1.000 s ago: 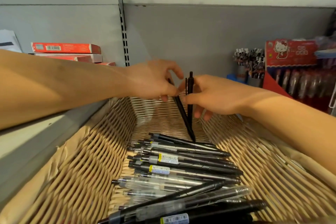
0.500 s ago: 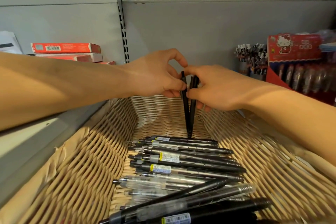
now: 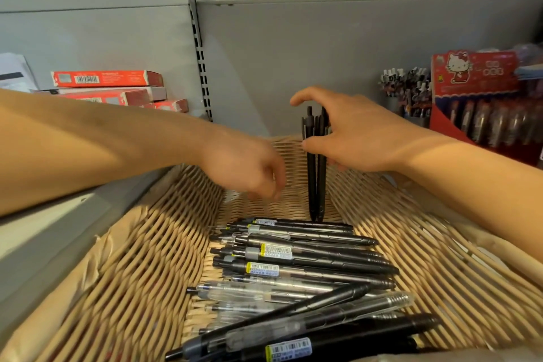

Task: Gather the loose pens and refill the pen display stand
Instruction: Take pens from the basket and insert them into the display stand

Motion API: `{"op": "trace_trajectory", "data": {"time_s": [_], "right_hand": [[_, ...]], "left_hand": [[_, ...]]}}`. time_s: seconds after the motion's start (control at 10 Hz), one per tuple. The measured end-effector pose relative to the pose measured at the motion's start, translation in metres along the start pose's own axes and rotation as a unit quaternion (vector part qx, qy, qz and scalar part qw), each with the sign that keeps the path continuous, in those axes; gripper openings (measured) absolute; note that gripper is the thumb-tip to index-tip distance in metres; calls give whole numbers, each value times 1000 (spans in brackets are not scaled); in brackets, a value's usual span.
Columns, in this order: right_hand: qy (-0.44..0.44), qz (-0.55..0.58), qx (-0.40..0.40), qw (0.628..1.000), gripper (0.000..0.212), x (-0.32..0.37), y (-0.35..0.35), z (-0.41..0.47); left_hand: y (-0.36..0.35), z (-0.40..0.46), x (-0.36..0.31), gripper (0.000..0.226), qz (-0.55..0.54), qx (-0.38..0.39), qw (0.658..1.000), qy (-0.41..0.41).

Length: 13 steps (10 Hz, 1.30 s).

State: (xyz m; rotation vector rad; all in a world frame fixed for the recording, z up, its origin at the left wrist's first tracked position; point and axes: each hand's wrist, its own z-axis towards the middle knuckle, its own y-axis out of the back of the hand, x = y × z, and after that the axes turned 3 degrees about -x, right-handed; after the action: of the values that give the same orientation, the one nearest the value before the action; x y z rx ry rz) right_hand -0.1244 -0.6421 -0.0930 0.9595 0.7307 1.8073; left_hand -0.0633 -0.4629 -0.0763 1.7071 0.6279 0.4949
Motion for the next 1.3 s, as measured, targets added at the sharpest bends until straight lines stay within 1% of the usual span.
{"op": "trace_trajectory", "data": {"time_s": [0.1,0.2,0.3,0.4,0.5,0.6,0.7,0.8,0.9,1.0,1.1,1.2,1.3], "right_hand": [[0,-3,42,999,30,1,1,-1],[2,9,44,999,24,1,2,1],[7,27,43,999,25,1,0,0],[20,35,37,999,27,0,-1,1],[42,9,32,999,29,-2,-1,2],[44,-4,28,999,31,-3,-1,3],[42,-8,25,999,33,-4,-1,3],[33,-11,29,999,38,-3,-1,3],[27,-2,30,999,42,-1,0,2],[24,7,21,999,41,0,0,3],[30,10,18,999,50,1,0,1],[45,7,20,999,54,2,1,-1],[58,-2,24,998,47,3,3,0]], "left_hand": [[-8,-4,-4,31,67,80,994,-13],[-5,-5,-3,27,86,81,993,-1],[-16,5,0,10,115,80,990,29],[-19,7,0,3,161,65,984,43],[-2,3,4,16,81,89,993,-8],[2,6,7,17,-73,30,997,-2],[7,12,10,26,-208,-121,971,7],[12,13,11,33,-324,-228,918,2],[11,10,9,38,-387,-261,884,-17],[11,7,6,47,-436,-236,868,-30],[10,6,5,53,-454,-210,865,-40],[9,6,6,60,-457,-204,865,-44],[9,7,7,68,-446,-190,874,-42]]}}
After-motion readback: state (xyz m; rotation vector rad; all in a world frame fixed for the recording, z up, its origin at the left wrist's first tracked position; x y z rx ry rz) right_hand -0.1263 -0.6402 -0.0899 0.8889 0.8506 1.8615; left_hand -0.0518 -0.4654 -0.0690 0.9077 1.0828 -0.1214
